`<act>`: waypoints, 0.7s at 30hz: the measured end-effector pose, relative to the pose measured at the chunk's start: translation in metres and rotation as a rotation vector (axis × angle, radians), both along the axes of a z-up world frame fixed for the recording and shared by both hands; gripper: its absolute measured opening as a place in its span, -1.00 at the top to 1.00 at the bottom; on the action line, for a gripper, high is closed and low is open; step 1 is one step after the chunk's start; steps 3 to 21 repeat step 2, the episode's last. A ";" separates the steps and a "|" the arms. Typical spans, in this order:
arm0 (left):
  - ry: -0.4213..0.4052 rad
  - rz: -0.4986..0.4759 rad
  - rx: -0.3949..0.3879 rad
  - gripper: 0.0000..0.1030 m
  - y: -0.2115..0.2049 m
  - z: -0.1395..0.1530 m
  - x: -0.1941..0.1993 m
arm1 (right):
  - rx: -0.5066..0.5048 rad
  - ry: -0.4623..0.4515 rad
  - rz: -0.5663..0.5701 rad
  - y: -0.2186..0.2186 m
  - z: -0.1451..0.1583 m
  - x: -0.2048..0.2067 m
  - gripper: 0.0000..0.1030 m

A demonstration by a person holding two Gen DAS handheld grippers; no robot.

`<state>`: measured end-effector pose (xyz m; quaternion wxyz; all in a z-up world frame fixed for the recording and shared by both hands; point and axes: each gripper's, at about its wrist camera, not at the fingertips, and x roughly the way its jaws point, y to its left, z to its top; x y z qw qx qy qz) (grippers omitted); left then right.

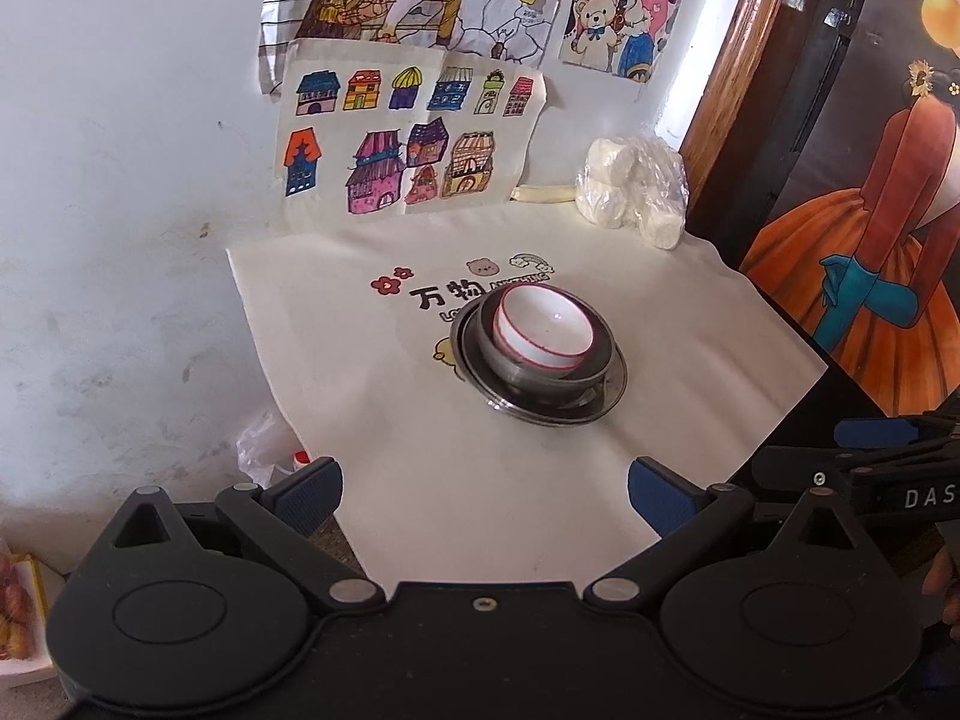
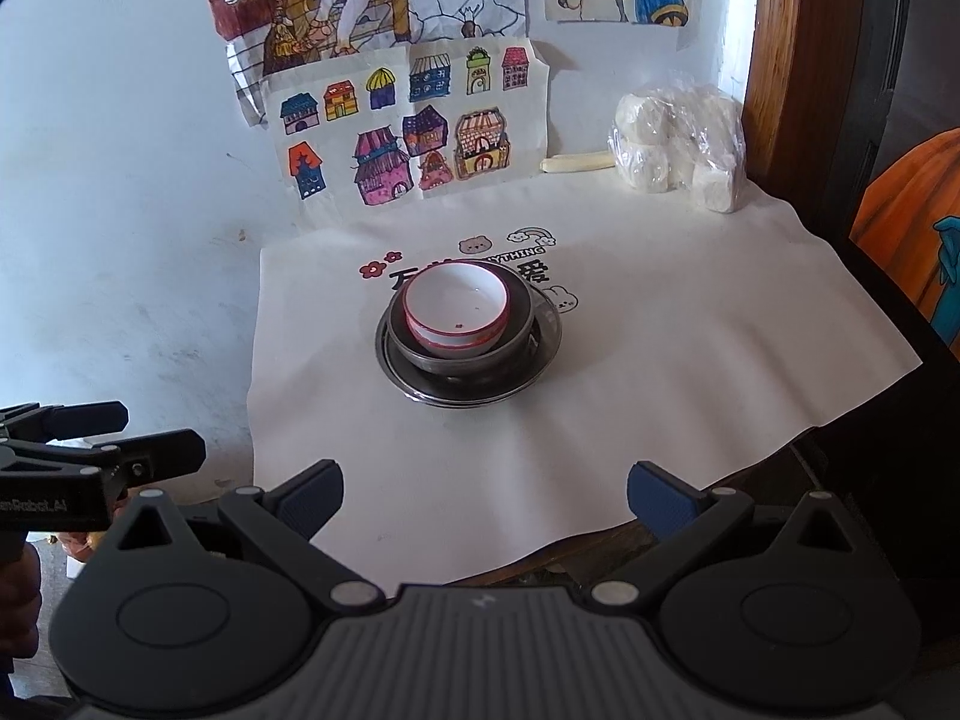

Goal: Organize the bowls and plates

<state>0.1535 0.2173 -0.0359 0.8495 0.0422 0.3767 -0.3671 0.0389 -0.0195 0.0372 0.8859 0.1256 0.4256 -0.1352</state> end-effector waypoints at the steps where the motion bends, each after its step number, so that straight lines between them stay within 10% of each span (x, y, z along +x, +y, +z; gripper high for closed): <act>1: 0.001 -0.001 0.001 -0.97 -0.003 -0.001 0.001 | 0.003 0.003 0.000 -0.002 -0.001 0.002 -1.00; 21: 0.002 -0.003 0.004 -0.97 -0.005 -0.001 0.003 | 0.006 0.006 0.000 -0.004 -0.003 0.003 -1.00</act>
